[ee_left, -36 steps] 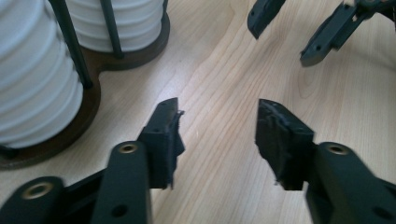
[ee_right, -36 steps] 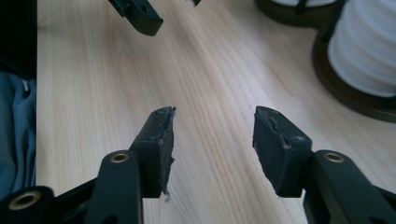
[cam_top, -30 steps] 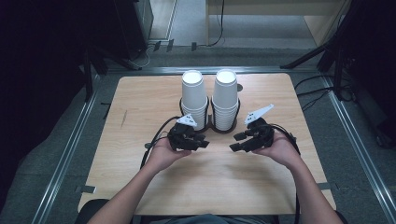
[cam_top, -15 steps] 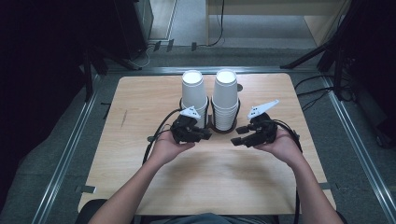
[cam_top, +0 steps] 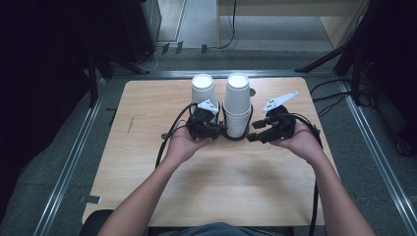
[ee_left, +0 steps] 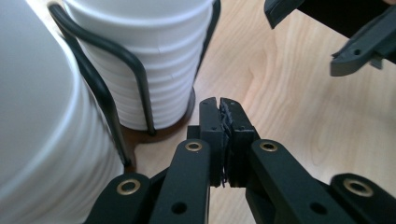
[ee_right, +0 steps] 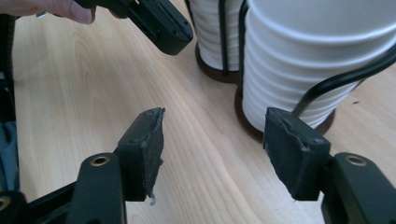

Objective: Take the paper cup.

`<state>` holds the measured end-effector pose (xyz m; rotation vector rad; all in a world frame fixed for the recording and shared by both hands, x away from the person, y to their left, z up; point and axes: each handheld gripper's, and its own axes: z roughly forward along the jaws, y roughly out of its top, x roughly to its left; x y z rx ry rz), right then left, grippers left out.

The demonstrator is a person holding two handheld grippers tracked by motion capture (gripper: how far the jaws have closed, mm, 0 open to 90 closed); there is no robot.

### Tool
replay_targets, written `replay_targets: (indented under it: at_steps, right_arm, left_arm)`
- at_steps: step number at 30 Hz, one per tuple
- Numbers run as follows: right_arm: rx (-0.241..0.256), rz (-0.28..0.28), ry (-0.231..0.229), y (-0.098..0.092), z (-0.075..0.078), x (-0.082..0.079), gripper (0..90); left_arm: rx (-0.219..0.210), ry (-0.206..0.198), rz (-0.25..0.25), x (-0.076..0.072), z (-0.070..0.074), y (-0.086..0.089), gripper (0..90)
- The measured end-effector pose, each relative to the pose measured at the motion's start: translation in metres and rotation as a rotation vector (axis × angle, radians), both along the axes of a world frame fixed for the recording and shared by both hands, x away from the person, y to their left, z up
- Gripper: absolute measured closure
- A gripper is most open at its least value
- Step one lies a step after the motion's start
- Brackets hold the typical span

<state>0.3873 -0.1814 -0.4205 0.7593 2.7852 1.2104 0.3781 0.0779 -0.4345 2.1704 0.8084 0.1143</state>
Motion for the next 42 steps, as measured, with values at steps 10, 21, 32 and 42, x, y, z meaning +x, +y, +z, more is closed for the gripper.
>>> replay_targets:
  at_steps: [10, 21, 32, 42]
  right_arm:
    - [-0.028, -0.022, -0.026, 0.004, 0.020, 0.017, 32.7]
    - [-0.016, -0.076, -0.052, 0.009, 0.040, 0.038, 27.8]
    - [-0.021, -0.098, -0.078, 0.024, 0.059, 0.054, 19.7]
    - [-0.059, -0.107, -0.078, 0.047, 0.068, 0.066, 14.7]
  left_arm:
    - [0.040, -0.030, 0.042, 0.011, 0.010, -0.017, 89.2]
    - [0.054, -0.031, 0.116, 0.017, 0.009, -0.021, 89.2]
    - [0.060, -0.065, 0.138, 0.014, 0.007, -0.027, 89.2]
    - [0.052, -0.059, 0.150, 0.014, 0.005, -0.027, 89.2]
